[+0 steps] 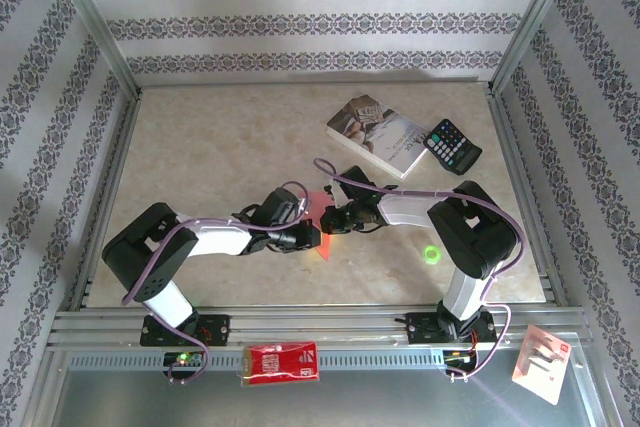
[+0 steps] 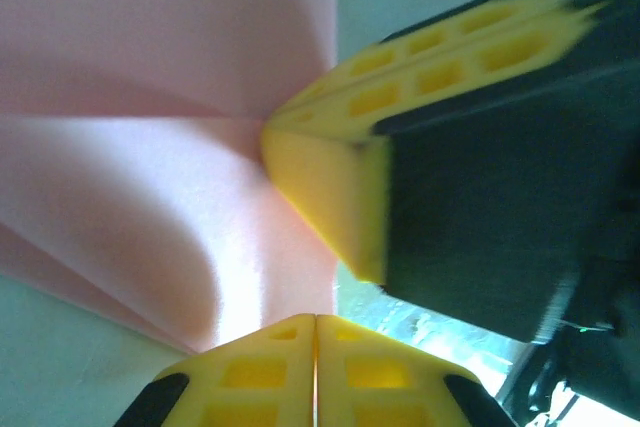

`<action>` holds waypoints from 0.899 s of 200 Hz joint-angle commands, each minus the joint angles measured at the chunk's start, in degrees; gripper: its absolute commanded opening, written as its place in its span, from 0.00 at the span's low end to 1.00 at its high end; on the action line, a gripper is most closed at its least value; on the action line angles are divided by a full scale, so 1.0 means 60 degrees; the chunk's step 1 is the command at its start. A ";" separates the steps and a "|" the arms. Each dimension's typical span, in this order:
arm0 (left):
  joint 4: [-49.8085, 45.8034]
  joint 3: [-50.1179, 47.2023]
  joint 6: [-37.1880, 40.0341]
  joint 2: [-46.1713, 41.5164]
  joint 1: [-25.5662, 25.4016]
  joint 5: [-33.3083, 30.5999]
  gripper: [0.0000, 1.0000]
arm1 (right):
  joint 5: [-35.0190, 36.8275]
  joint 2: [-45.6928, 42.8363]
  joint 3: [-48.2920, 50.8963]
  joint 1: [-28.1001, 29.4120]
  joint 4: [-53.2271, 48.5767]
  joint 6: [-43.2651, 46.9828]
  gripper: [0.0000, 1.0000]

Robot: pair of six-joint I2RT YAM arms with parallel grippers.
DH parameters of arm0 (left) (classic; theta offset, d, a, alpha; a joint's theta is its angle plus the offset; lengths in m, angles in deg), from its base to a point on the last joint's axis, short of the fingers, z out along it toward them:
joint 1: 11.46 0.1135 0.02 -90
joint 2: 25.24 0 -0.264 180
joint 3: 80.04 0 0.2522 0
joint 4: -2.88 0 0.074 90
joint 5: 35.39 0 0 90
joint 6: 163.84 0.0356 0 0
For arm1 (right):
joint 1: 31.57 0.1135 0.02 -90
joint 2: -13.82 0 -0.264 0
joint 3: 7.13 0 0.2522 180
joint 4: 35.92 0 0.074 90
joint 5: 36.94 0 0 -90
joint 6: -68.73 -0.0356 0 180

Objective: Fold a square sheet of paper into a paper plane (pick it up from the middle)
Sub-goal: Third fold the triangle at the center of the table.

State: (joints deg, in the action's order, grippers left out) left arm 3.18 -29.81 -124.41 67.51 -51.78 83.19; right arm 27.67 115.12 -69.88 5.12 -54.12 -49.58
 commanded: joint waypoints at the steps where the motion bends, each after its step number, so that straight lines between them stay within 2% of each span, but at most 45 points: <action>1: -0.0403 -0.0088 0.0311 -0.0454 0.0420 -0.0104 0.07 | 0.0642 0.0607 0.0397 -0.0088 -0.0766 0.0089 0.01; 99: -0.0887 0.0462 0.0957 0.0622 0.0932 -0.0039 0.07 | 0.0657 0.0577 0.0431 -0.0080 -0.0767 0.0080 0.01; 180: -0.2007 0.1093 0.1548 -0.0060 0.1159 0.0034 0.08 | 0.0613 0.0603 0.0336 -0.0079 -0.0826 0.0077 0.01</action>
State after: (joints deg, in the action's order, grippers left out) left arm -5.14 -25.04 -117.74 68.60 -46.05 83.04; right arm 27.04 115.25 -69.88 4.90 -54.08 -49.61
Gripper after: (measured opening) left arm 0.080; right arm 0.050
